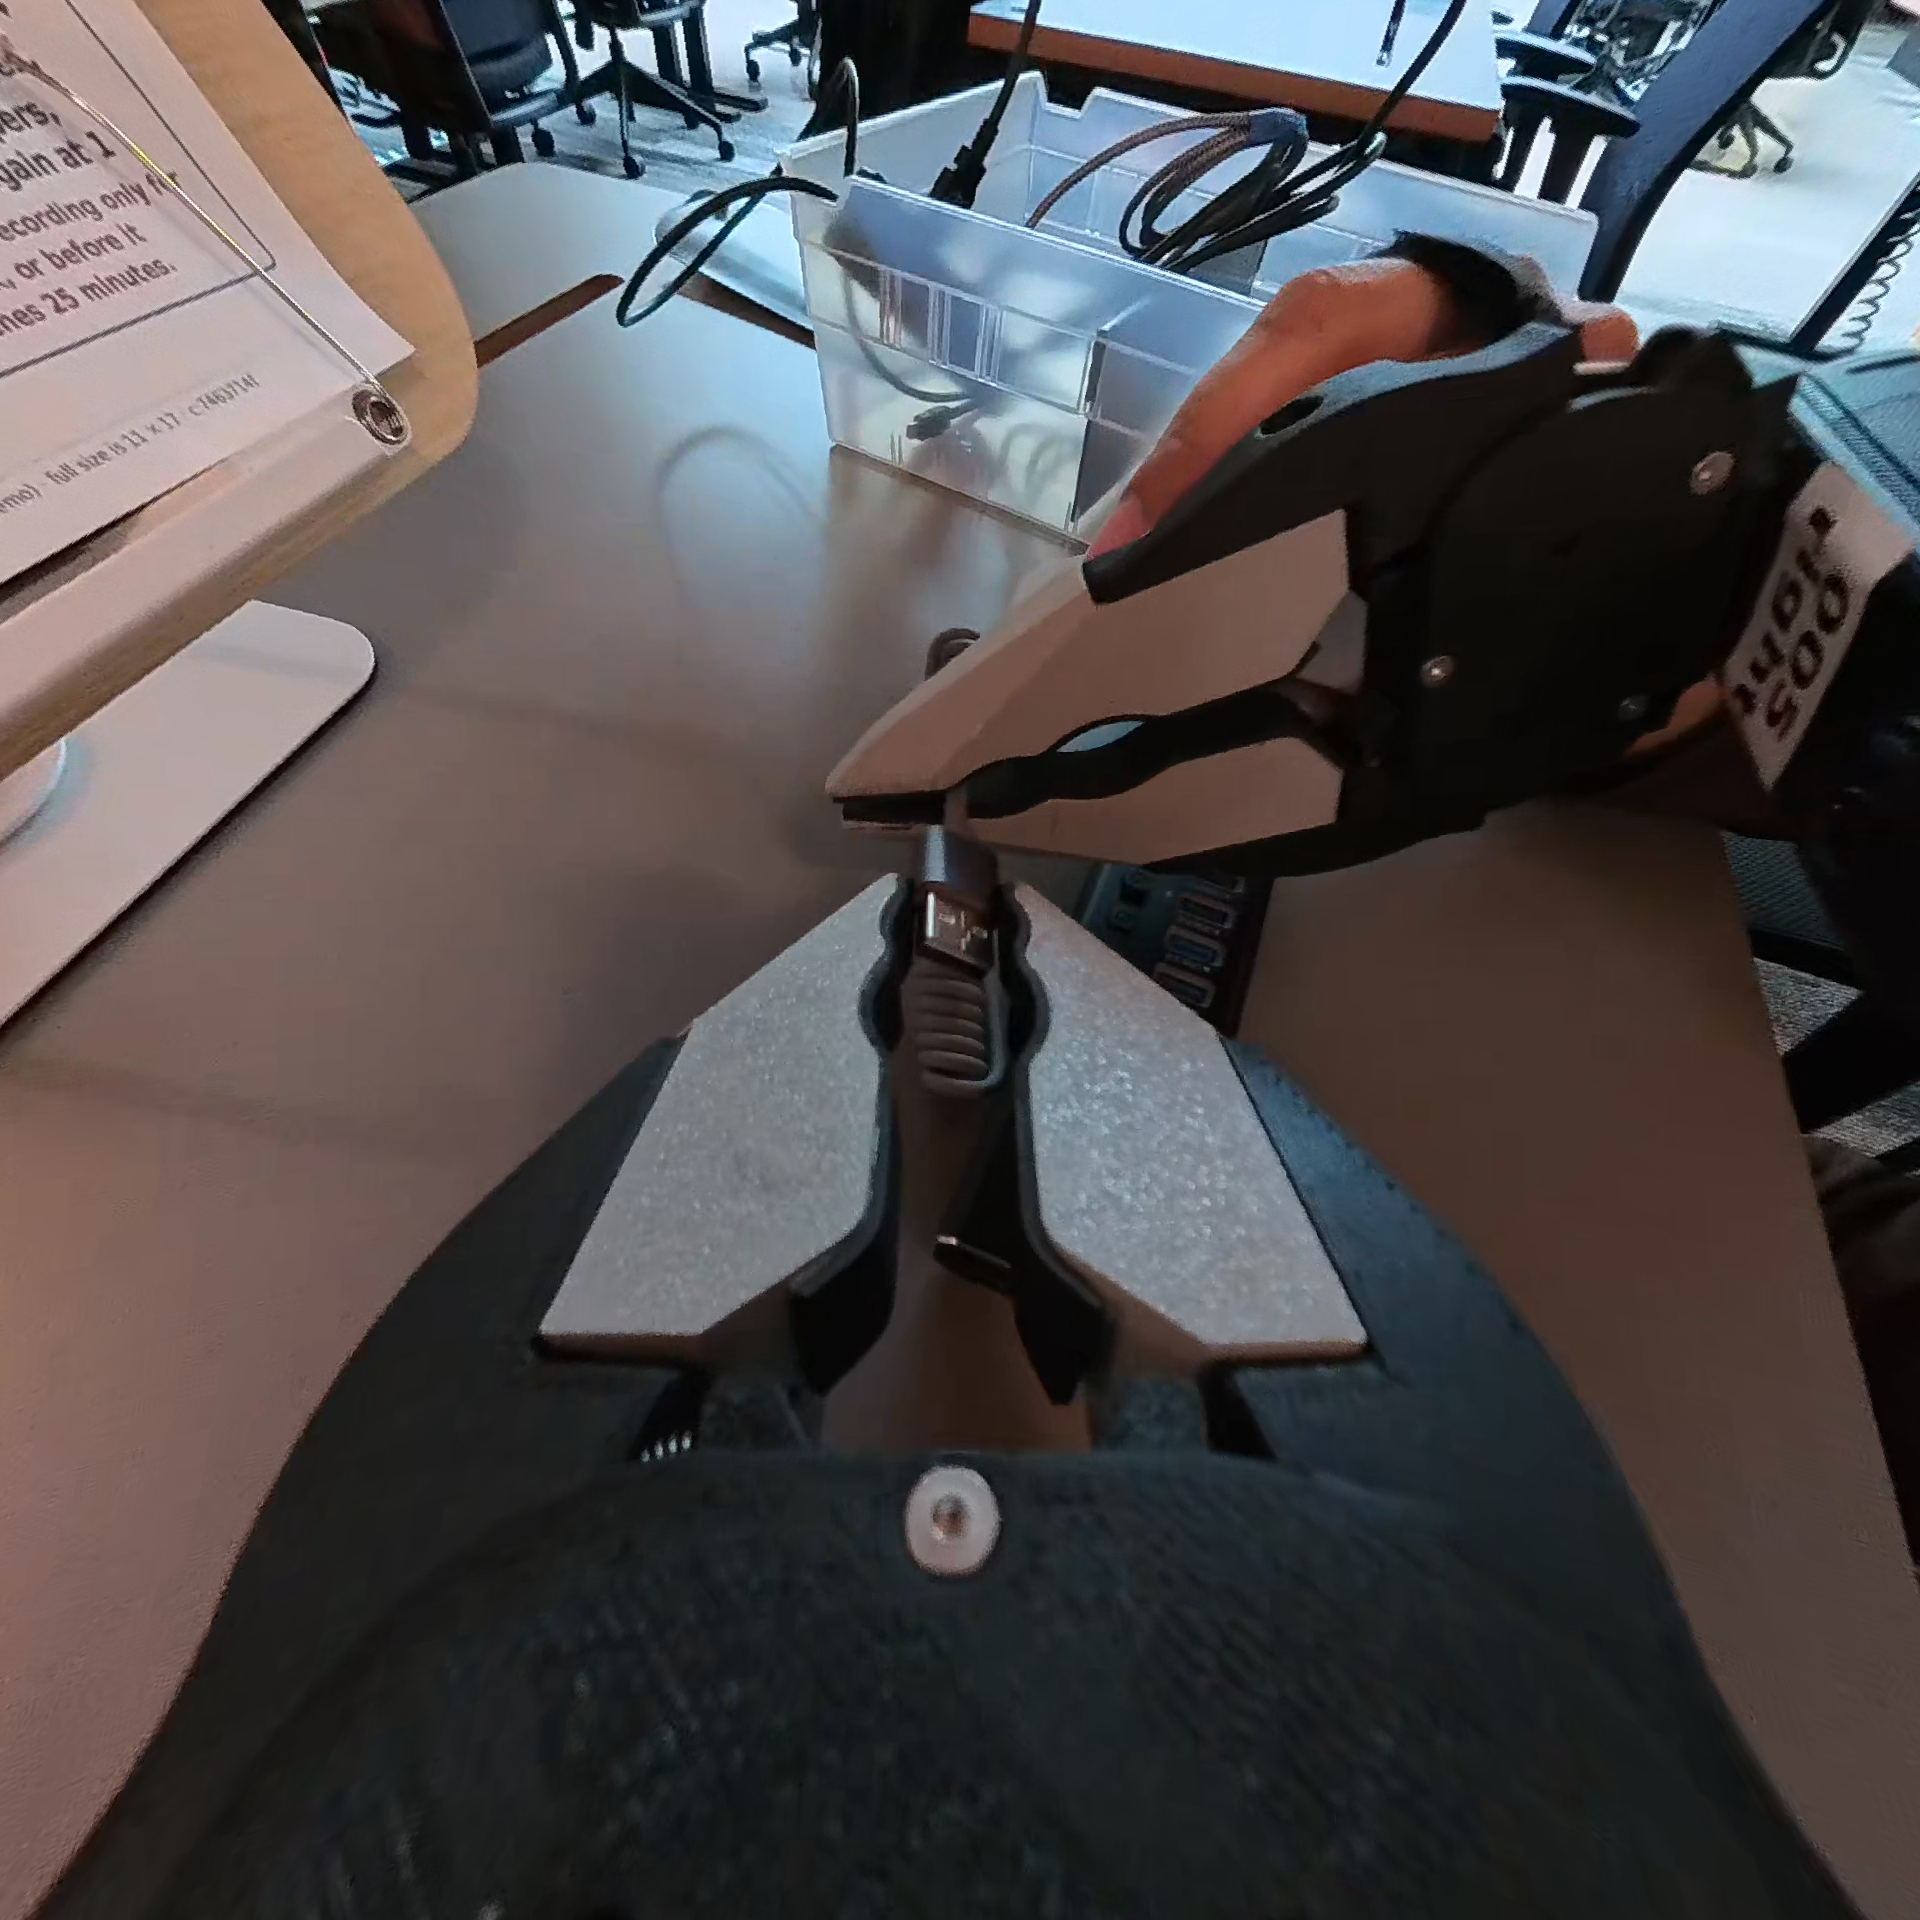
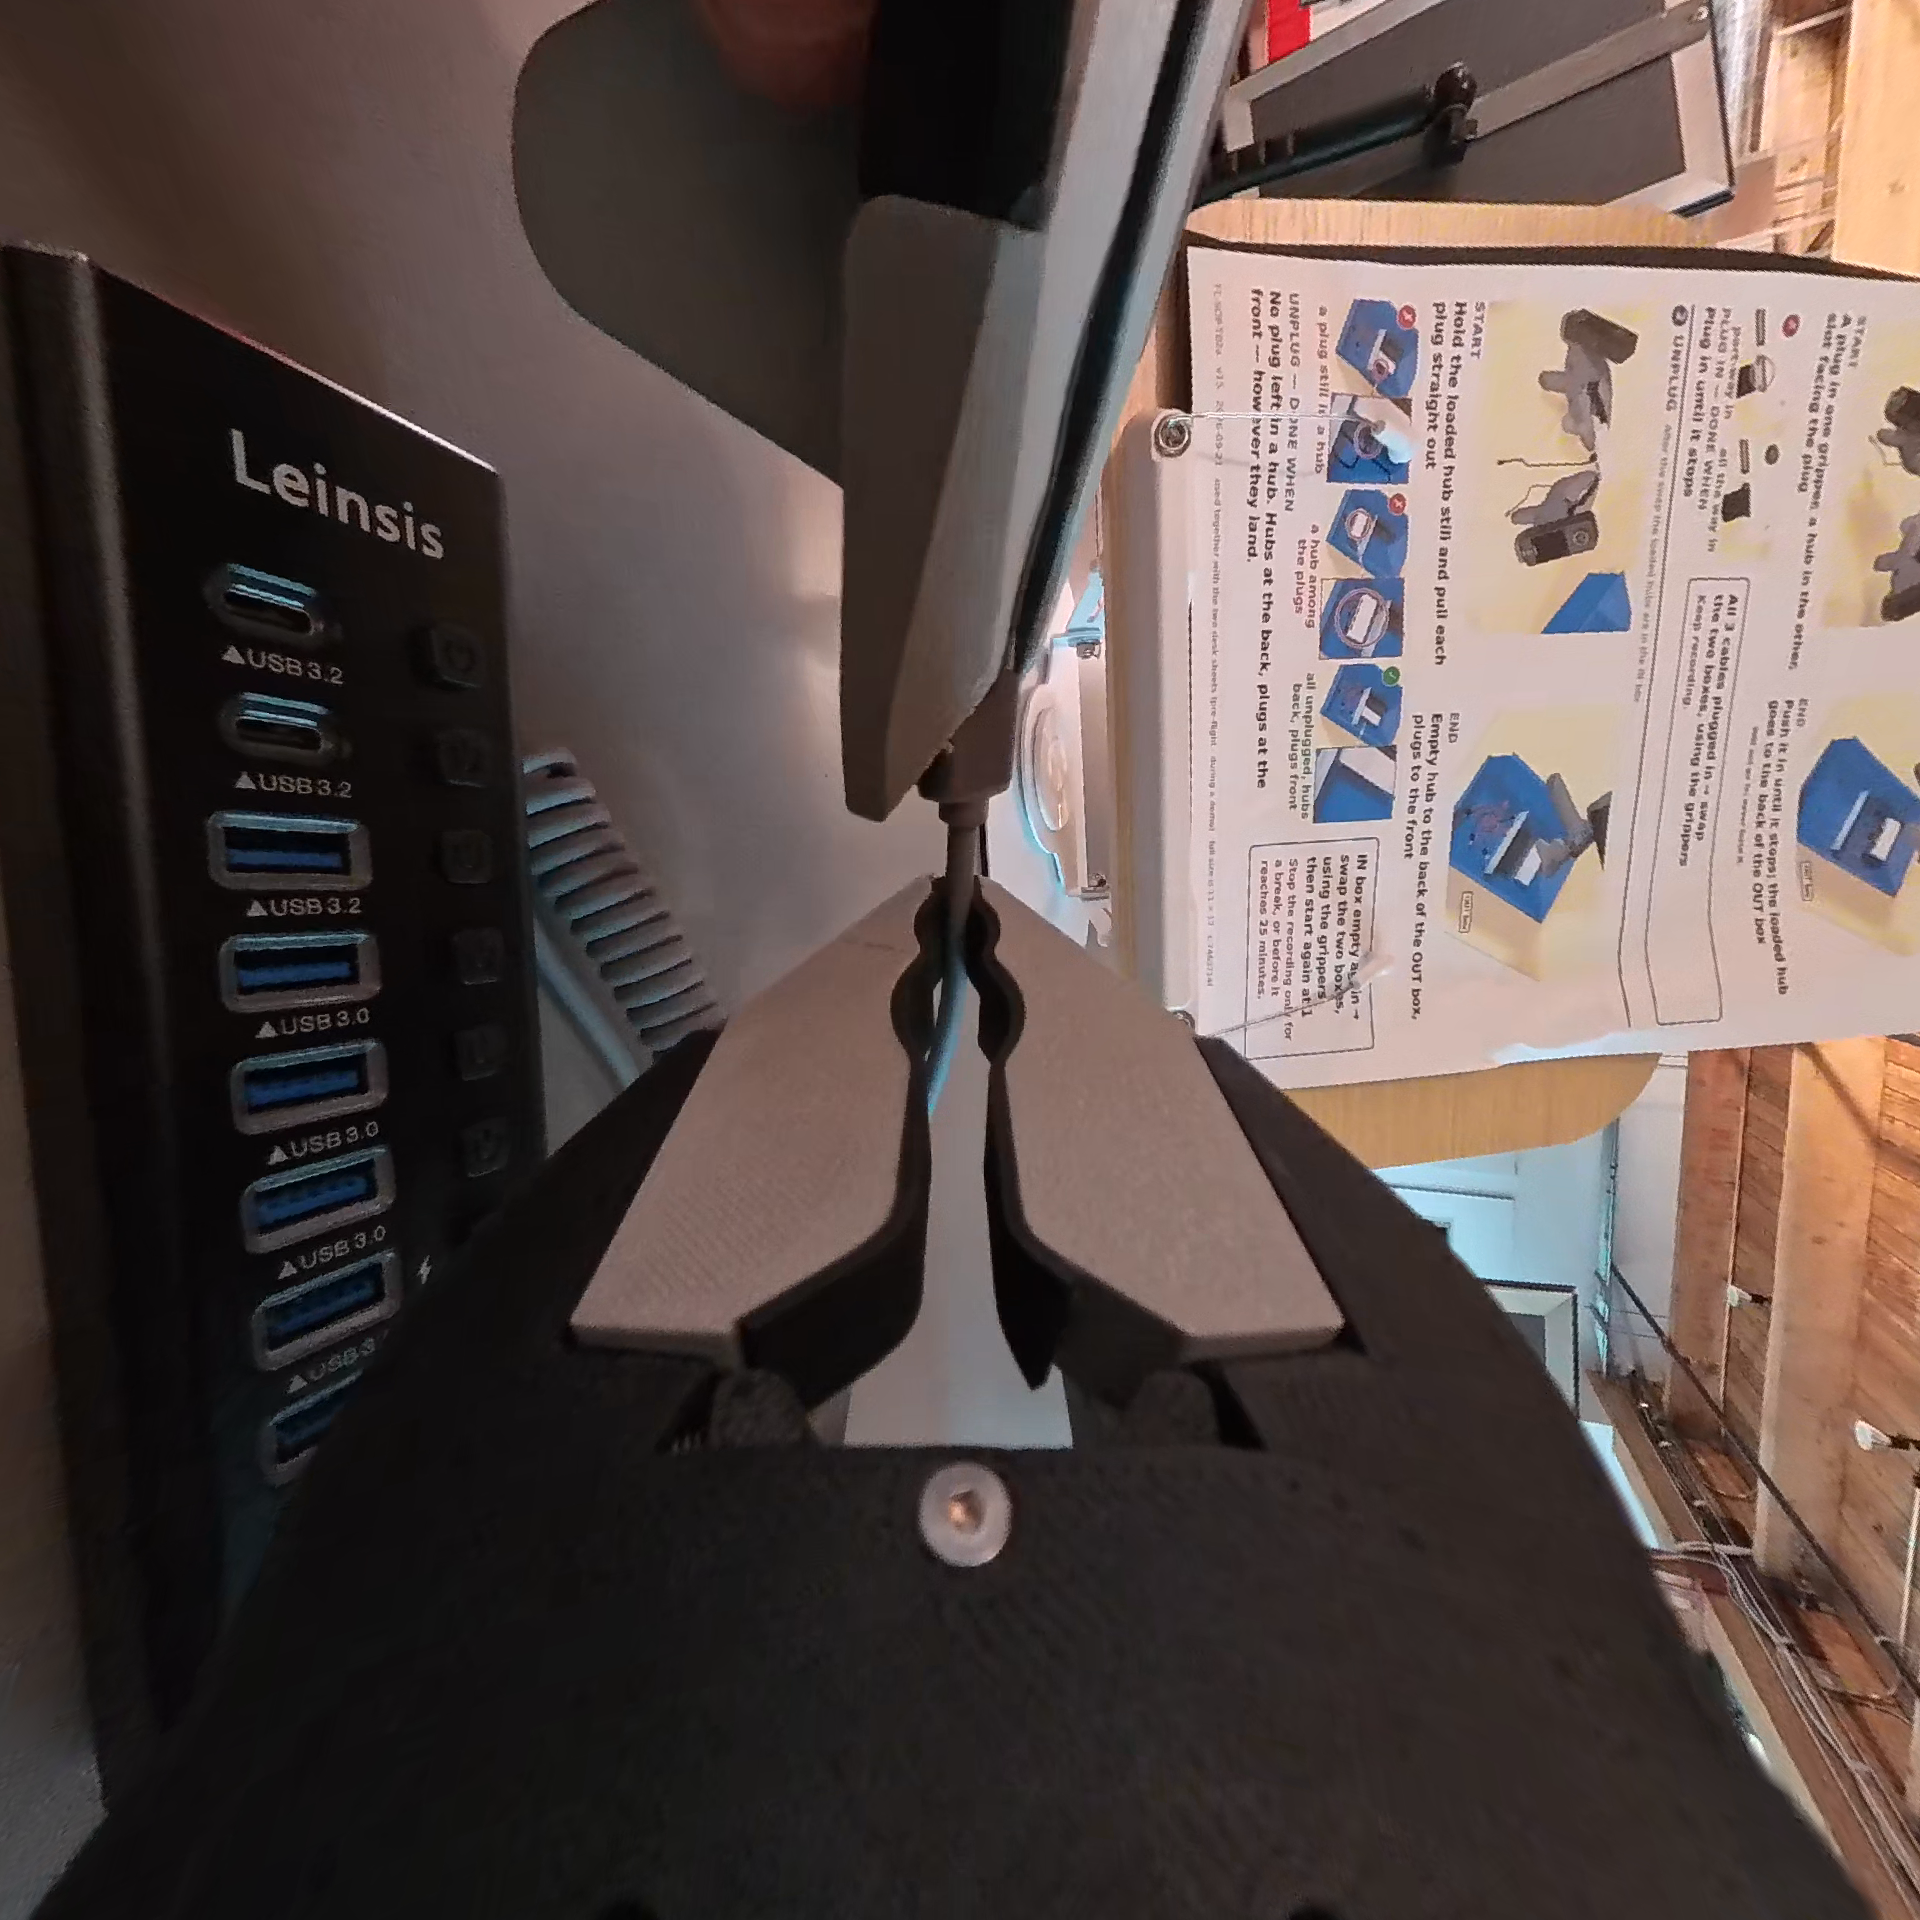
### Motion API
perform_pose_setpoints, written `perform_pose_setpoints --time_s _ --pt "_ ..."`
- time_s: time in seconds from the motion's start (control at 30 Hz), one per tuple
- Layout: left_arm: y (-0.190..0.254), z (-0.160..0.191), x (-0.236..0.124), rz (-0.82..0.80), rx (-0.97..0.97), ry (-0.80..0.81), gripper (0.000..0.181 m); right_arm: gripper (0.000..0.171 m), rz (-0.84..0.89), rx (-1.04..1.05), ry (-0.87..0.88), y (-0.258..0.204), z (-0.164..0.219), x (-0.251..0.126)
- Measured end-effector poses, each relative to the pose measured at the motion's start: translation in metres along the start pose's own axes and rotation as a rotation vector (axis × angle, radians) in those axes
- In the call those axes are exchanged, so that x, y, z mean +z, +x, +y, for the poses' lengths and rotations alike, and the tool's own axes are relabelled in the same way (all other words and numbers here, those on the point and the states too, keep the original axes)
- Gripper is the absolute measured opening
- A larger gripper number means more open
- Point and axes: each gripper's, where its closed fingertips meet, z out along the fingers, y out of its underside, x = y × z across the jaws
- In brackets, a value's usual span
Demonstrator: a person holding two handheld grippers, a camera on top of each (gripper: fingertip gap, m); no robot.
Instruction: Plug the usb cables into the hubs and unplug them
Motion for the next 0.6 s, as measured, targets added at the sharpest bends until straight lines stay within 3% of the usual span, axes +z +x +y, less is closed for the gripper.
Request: perform_pose_setpoints --time_s 0.2,0.6 --pt "-0.001 -0.001 0.001 -0.028 0.03 -0.005 0.025 0.0 -0.02 -0.023 -0.022 -0.006 0.003 0.003" --pt "-0.002 0.008 0.007 -0.123 0.221 -0.077 0.02 0.0 -0.022 -0.009 -0.015 -0.005 0.001 0.001"
